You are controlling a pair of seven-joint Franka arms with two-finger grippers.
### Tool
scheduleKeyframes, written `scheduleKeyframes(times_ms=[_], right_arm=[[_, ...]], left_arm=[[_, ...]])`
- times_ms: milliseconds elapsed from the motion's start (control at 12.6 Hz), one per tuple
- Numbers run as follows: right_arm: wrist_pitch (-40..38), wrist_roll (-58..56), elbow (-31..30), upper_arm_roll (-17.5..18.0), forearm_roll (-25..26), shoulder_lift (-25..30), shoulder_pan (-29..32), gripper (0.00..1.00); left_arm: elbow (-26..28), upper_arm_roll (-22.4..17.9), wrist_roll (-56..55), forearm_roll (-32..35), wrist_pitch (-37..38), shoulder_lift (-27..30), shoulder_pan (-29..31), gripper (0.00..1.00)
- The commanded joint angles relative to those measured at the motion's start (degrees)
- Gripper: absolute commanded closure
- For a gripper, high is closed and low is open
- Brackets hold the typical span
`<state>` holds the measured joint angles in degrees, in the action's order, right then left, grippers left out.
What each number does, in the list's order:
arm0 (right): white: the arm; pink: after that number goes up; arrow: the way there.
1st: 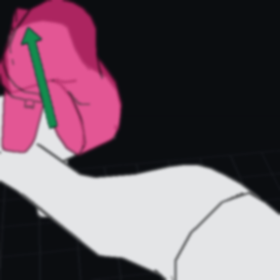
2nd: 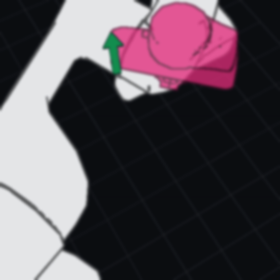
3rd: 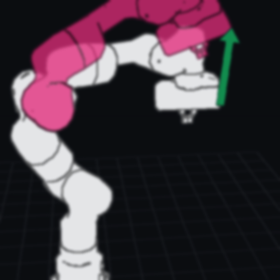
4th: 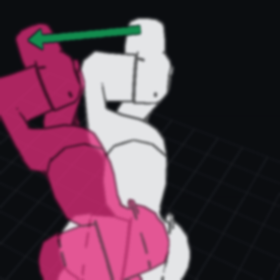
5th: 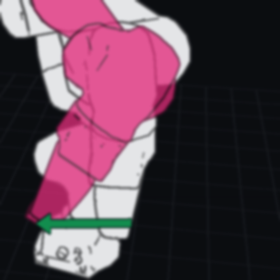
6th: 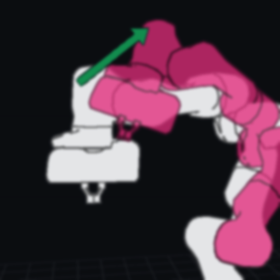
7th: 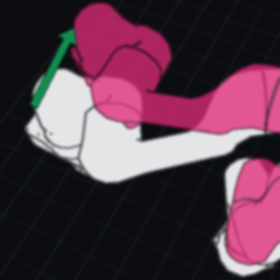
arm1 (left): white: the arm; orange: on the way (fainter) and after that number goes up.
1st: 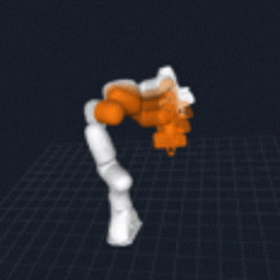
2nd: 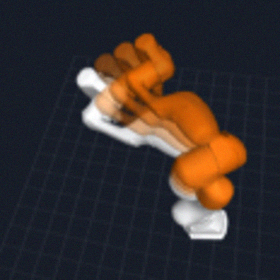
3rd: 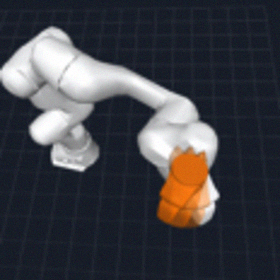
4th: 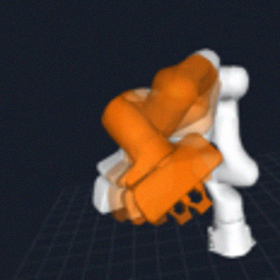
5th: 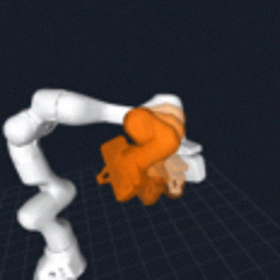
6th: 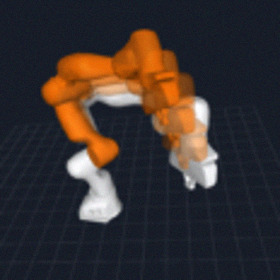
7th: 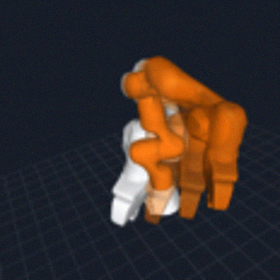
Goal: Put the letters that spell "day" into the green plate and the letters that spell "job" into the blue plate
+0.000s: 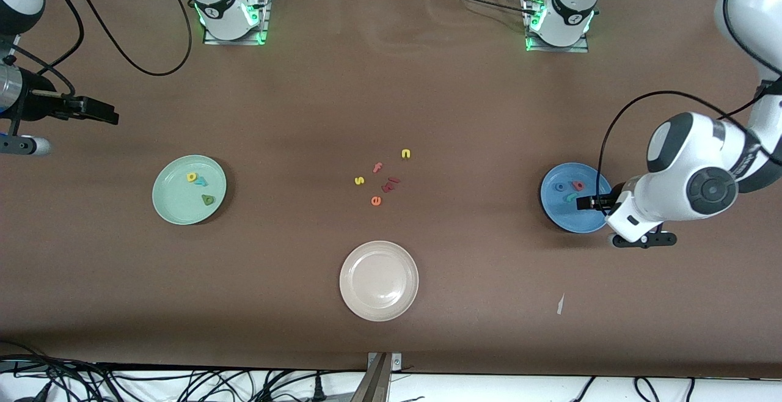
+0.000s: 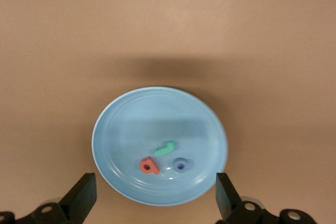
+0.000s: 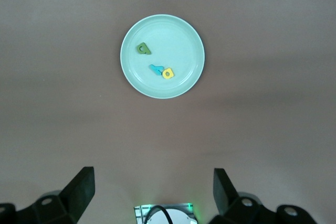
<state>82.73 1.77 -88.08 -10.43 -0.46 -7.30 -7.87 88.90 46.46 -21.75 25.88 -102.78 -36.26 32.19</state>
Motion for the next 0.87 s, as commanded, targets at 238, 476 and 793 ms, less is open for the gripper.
scheduleKeyframes(times_ms=[238,476,793], right_arm=[[-1.9,0.5,0.9,0.2,-0.4,0.3,-1.7,0.0],[-0.4,0.6,1.0,0.1,0.5,0.4,-1.6,0.0],[3.2,0.3,0.9,-0.3,0.9,0.4,-1.5,0.0]], left_arm=[[-8.5,9.3,2.5,-1.5,12.1,7.0,-0.2,0.0],[-9.4,7.4,2.9,-5.9,12.2,13.4,-0.4,0.0],[-8.1,-18.2,3.1,-20.8,12.3,24.9,-15.7,0.0]])
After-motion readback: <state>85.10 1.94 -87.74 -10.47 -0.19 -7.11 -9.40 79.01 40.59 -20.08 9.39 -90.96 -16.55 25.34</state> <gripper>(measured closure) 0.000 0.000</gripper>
